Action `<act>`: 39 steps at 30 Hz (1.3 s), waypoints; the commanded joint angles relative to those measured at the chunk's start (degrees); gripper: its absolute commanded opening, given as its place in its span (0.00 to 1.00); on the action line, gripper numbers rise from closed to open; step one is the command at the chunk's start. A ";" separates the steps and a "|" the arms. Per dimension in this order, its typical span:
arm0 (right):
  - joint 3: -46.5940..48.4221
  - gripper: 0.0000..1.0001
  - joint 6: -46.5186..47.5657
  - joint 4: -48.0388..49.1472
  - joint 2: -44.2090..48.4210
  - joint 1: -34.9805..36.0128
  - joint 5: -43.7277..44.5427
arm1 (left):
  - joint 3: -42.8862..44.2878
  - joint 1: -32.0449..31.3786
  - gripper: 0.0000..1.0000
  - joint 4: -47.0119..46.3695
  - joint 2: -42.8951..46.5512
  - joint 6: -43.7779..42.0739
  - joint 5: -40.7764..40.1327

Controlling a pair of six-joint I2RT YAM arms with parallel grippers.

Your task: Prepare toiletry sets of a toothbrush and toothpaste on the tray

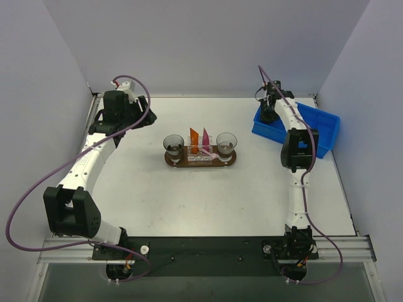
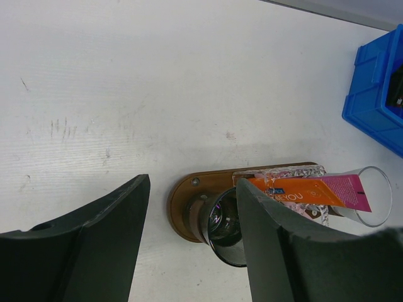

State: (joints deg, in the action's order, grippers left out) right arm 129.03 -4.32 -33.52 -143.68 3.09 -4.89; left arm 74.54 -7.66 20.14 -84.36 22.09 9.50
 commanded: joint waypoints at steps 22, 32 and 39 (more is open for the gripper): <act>3.07 0.30 2.30 3.99 0.07 -0.72 9.10 | 1.75 0.54 0.67 -1.16 0.07 -0.03 1.05; 3.59 0.32 1.77 1.88 -2.39 -1.33 9.02 | 1.75 0.63 0.67 -0.63 0.42 -0.11 0.44; 3.77 0.35 1.59 -1.46 -3.28 -1.42 7.70 | 1.75 0.63 0.67 -0.54 0.68 -0.11 0.26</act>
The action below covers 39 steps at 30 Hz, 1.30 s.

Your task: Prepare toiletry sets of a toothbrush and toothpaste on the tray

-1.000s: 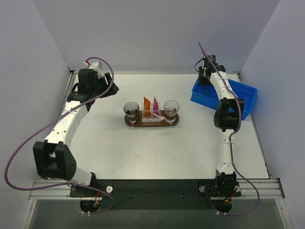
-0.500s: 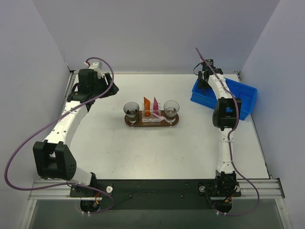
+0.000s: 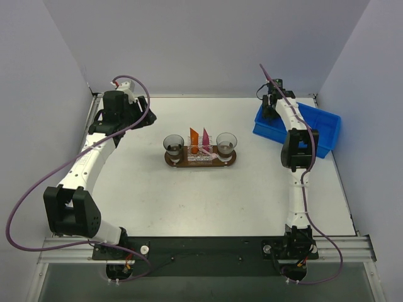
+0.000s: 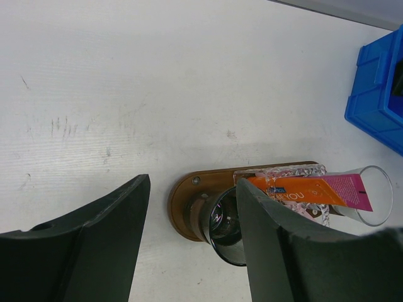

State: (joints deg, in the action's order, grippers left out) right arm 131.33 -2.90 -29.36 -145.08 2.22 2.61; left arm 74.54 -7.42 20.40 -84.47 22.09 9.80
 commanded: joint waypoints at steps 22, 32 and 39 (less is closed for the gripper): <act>0.16 0.18 2.46 -15.55 -3.99 -0.11 -4.98 | -0.10 1.71 0.57 -1.95 2.55 -0.12 -1.28; -0.54 0.00 0.61 -13.44 -2.94 -0.02 -6.92 | 0.87 1.80 0.49 -2.21 1.41 -0.20 0.48; -6.43 0.00 -2.37 -5.10 5.14 -0.11 -5.95 | 0.78 1.80 0.44 -2.21 1.67 -0.47 0.74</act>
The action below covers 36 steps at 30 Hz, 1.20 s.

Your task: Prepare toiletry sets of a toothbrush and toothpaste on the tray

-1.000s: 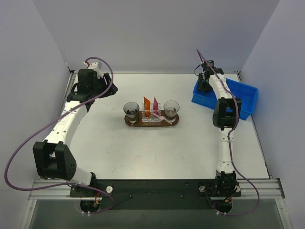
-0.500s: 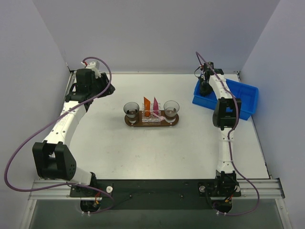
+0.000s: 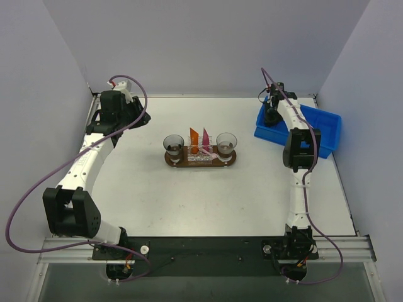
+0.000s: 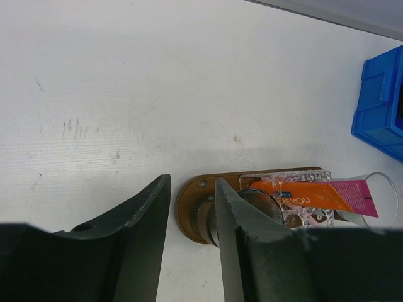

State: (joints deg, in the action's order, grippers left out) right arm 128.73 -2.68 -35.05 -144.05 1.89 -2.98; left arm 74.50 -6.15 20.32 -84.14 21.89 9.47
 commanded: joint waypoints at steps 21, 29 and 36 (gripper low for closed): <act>-12.01 0.00 -1.63 12.28 17.13 0.13 1.67 | 0.21 0.53 0.43 -3.62 3.10 -0.45 1.78; -13.06 0.00 -1.54 14.48 19.24 0.13 1.58 | 1.08 0.44 0.43 -4.14 3.01 -0.62 2.21; -12.89 0.00 -1.54 17.64 22.66 0.04 1.84 | 3.98 -0.96 0.43 -3.53 1.88 -1.67 1.86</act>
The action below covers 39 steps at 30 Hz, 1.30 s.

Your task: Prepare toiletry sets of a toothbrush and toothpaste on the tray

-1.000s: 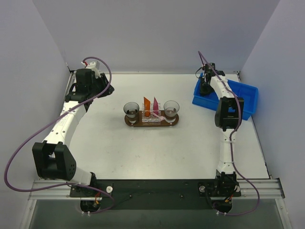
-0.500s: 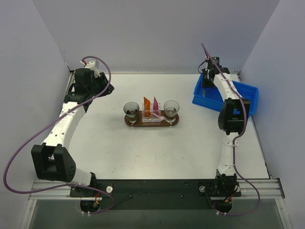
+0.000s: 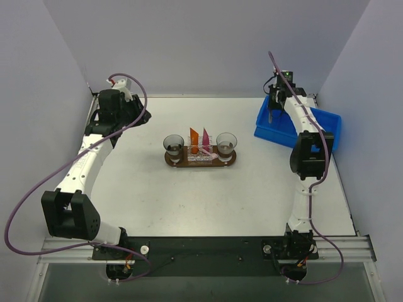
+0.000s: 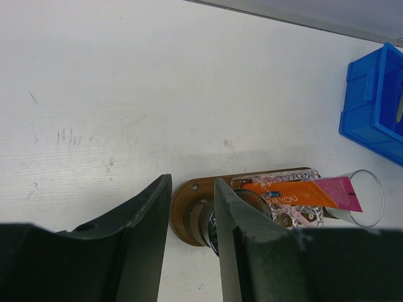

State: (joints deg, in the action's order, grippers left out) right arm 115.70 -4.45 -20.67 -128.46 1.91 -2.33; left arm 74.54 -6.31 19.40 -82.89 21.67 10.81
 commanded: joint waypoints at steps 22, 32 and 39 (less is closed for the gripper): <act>-22.26 0.00 -8.03 11.08 35.47 9.33 -6.46 | 15.46 -23.82 0.48 -8.05 -7.72 -2.87 0.18; -29.04 0.00 -21.74 14.25 45.23 15.31 -12.87 | 17.38 -31.39 0.61 -17.20 -12.90 5.74 2.37; -30.88 0.00 -23.06 15.13 47.07 18.04 -12.79 | 16.52 -34.12 0.64 -21.06 -14.14 9.79 4.04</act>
State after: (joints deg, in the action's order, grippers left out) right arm 86.15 -25.21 -8.69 -84.07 18.65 -13.96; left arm 88.90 -39.68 5.37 -97.27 27.81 12.95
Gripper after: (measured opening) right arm 0.110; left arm 0.637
